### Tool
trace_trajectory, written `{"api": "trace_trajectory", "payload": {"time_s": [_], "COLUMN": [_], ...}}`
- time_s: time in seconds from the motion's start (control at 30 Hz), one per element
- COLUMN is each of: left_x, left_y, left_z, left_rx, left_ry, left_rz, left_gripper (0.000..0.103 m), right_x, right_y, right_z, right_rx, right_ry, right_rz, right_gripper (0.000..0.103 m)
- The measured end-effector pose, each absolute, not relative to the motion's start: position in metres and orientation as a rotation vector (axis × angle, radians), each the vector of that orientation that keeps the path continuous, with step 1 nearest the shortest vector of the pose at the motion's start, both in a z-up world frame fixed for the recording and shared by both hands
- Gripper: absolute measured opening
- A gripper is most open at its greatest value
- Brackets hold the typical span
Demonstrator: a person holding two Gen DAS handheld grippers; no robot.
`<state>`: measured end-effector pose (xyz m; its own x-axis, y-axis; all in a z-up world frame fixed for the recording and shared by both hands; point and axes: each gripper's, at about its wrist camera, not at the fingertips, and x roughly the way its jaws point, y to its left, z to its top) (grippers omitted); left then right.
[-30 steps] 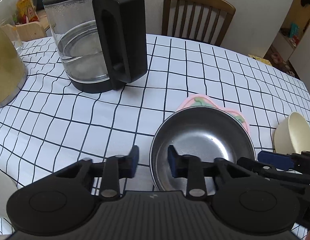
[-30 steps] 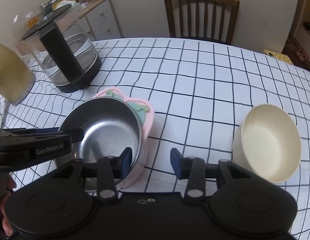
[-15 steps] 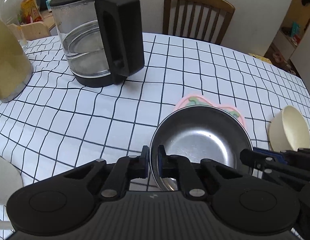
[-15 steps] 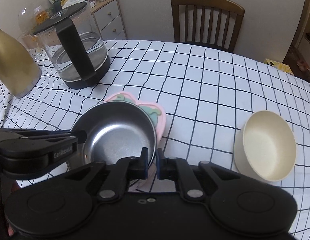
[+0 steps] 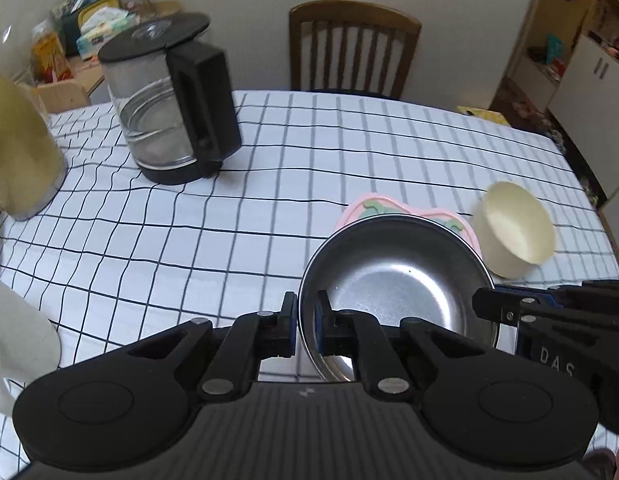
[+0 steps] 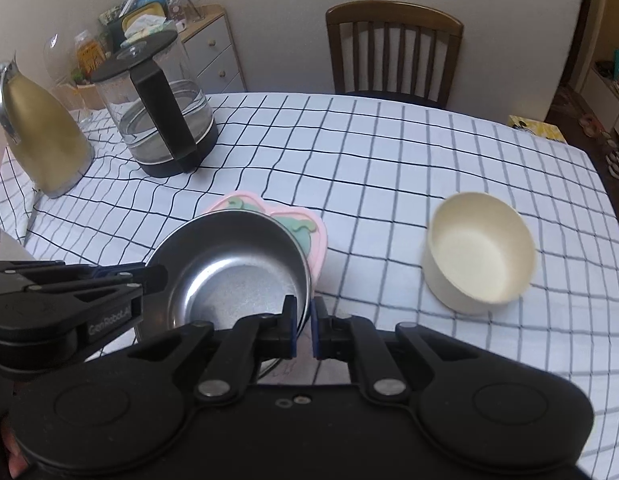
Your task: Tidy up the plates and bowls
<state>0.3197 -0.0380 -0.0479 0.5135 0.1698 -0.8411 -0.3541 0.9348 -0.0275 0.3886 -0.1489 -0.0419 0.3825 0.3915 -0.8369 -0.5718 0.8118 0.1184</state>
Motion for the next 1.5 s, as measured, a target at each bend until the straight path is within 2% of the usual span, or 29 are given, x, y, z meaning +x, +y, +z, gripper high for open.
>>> {"api": "trace_trajectory", "payload": {"time_s": [0.73,1.07,1.5], "left_x": [0.229,0.198,0.177], "left_y": [-0.165,-0.219,-0.277], "left_z": [0.020,0.004,-0.039], "left_rx": [-0.093,-0.042,0.046], "left_ry": [0.933,0.976,1.021], "left_rz": [0.063,-0.075,-0.182], "left_gripper": [0.008,0.008,0.008], "right_x": [0.288,0.247,0.205], "right_y": [-0.283,-0.342,-0.401], "right_z": [0.036,0.032,-0.011], "right_rx": [-0.095,-0.050,0.019], "right_ry": [0.924,0.937,0.996], "right_rz": [0.455,0.354,0.222], "right_gripper": [0.007,0.007,0.006]}}
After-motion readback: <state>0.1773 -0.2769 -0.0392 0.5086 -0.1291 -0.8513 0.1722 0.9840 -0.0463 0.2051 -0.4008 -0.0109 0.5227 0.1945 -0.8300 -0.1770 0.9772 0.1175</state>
